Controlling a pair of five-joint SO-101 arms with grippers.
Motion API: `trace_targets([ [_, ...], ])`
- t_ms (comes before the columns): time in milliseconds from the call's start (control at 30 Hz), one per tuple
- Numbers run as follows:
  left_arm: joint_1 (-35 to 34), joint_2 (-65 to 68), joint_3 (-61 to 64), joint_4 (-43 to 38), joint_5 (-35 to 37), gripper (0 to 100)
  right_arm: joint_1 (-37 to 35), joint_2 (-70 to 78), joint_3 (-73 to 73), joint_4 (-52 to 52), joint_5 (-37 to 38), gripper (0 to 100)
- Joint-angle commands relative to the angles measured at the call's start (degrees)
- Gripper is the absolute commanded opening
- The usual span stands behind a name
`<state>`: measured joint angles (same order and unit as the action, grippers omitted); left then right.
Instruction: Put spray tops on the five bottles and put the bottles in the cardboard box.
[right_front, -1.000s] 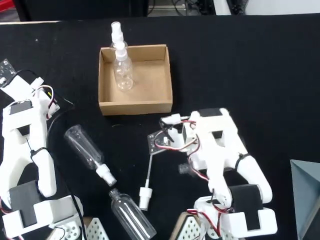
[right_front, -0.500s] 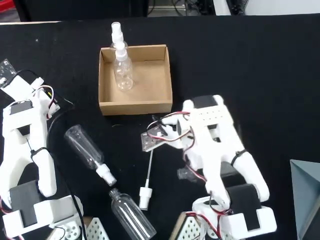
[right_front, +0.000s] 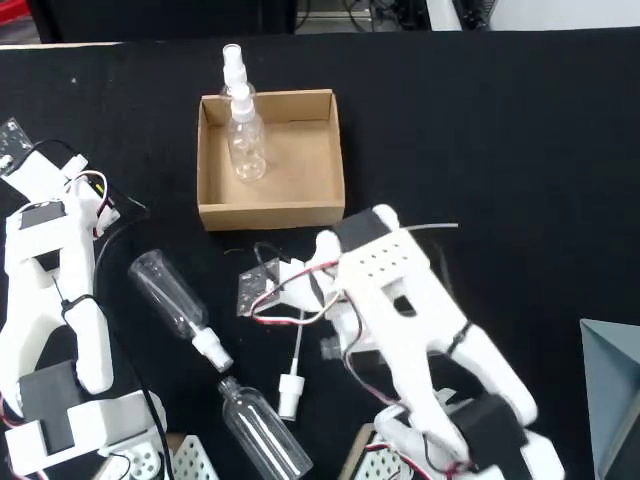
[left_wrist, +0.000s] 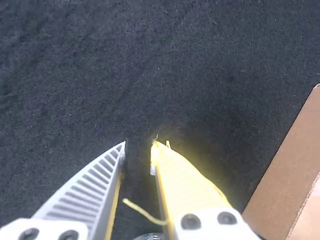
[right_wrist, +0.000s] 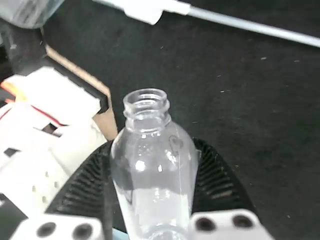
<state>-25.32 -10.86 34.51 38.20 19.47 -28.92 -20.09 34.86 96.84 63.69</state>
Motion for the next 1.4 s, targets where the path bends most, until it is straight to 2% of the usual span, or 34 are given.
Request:
trace_targets([
  [0,-0.3,-0.3,-0.5,-1.1,0.0,7,-2.0,-6.4,-3.6,0.4,-3.0,3.5],
  [400,-0.2,-0.3,-0.5,-1.1,0.0,7,-0.4,-12.6,-3.4,-9.8,-18.8,3.5],
  [600,-0.1,-0.3,-0.5,-1.0,0.0,7,6.7,-14.0,-2.2,-16.3,-25.2,3.5],
  [933,1.2,-0.9,0.7,-1.2,0.0,7,12.7,-17.2,4.4,-25.8,-32.8,3.5],
  [1367,3.7,-1.0,0.1,1.1,-0.1,7,27.8,-24.6,11.7,-39.3,-45.4,3.5],
])
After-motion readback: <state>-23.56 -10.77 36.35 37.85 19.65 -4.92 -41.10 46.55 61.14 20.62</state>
